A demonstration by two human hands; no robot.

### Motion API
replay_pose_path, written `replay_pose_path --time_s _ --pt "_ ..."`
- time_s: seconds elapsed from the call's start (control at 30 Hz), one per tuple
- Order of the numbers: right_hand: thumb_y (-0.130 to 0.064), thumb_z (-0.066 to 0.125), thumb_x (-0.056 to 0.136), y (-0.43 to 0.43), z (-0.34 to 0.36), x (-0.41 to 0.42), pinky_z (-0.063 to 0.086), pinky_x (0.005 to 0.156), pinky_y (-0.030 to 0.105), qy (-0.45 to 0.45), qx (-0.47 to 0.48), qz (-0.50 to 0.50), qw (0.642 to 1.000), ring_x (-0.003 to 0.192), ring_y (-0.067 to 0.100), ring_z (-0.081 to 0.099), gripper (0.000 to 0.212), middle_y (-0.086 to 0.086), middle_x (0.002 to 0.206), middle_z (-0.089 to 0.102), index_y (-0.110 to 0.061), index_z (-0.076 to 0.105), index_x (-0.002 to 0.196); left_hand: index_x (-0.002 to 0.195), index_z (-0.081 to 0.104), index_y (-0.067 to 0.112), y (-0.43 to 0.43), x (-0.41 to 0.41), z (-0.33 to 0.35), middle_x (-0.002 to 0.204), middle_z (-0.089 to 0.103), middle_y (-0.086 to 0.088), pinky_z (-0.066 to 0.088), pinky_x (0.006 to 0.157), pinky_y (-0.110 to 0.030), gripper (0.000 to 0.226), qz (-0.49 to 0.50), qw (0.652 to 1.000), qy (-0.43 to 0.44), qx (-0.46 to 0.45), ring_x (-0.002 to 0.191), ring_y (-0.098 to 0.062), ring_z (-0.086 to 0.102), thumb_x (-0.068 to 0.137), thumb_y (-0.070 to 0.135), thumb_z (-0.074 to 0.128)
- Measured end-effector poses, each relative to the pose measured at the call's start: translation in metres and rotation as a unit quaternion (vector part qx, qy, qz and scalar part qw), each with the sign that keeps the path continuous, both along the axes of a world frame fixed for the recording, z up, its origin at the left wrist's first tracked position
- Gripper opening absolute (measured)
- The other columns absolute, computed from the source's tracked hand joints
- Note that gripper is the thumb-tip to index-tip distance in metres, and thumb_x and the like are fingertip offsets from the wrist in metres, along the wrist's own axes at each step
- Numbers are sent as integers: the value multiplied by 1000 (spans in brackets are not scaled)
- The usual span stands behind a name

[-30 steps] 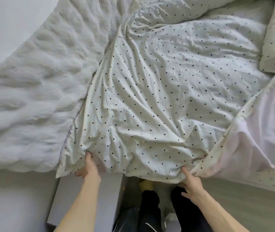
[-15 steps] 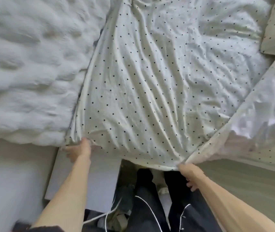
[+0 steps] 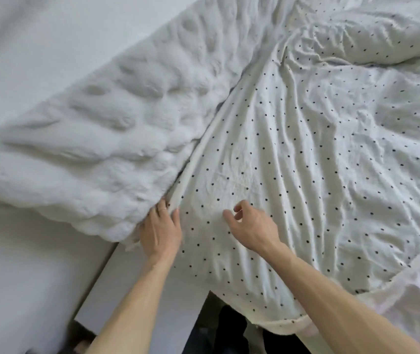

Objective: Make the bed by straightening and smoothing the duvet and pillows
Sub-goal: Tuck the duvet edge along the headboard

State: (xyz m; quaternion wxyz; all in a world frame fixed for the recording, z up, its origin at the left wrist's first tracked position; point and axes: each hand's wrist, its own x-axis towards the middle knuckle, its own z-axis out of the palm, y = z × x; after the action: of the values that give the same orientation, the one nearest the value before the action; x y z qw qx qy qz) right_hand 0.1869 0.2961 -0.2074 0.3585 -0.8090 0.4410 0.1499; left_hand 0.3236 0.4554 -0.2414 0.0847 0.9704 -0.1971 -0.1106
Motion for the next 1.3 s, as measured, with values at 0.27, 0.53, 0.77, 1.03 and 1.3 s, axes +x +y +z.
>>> replay_pose_path --time_s 0.27,0.53,0.77,1.03,1.3 --pt "-52 54 94 25 -19 103 40 107 43 49 61 145 986 139 33 43 68 9 152 43 -14 37 148 108 66 7 41 6 4 94 75 -12 53 54 -40 23 -4 992 -62 -107 81 -37 71 86 1 69" --pt "-4 49 94 10 -42 26 45 92 18 -144 21 2 989 121 17 62 41 -9 128 66 -23 68 125 144 41 13 1 -32 -8 151 39 -12 40 109 -46 59 -205 954 -64 -207 137 -31 43 87 4 47" --pt "-70 41 93 -36 -69 -157 11 115 73 99 -181 70 976 158 34 -8 78 3 172 -8 -47 9 160 147 -18 57 -53 -39 -44 159 -32 18 13 105 -81 63 -282 944 102 139 146 -46 -23 96 69 16" --pt "-77 35 91 -39 -47 -358 37 111 54 344 13 -116 932 150 43 25 91 5 172 -2 -33 -3 162 157 14 20 -148 -104 -22 162 -15 -17 9 105 -83 85 -176 927 130 306 140 -64 -15 87 36 58" --pt "-37 45 95 -142 -28 -401 46 91 43 229 -176 -201 936 122 32 52 39 10 137 53 -15 61 123 145 42 23 -253 -297 -3 157 30 -3 22 117 -56 53 -532 825 88 171 144 -37 21 93 29 45"
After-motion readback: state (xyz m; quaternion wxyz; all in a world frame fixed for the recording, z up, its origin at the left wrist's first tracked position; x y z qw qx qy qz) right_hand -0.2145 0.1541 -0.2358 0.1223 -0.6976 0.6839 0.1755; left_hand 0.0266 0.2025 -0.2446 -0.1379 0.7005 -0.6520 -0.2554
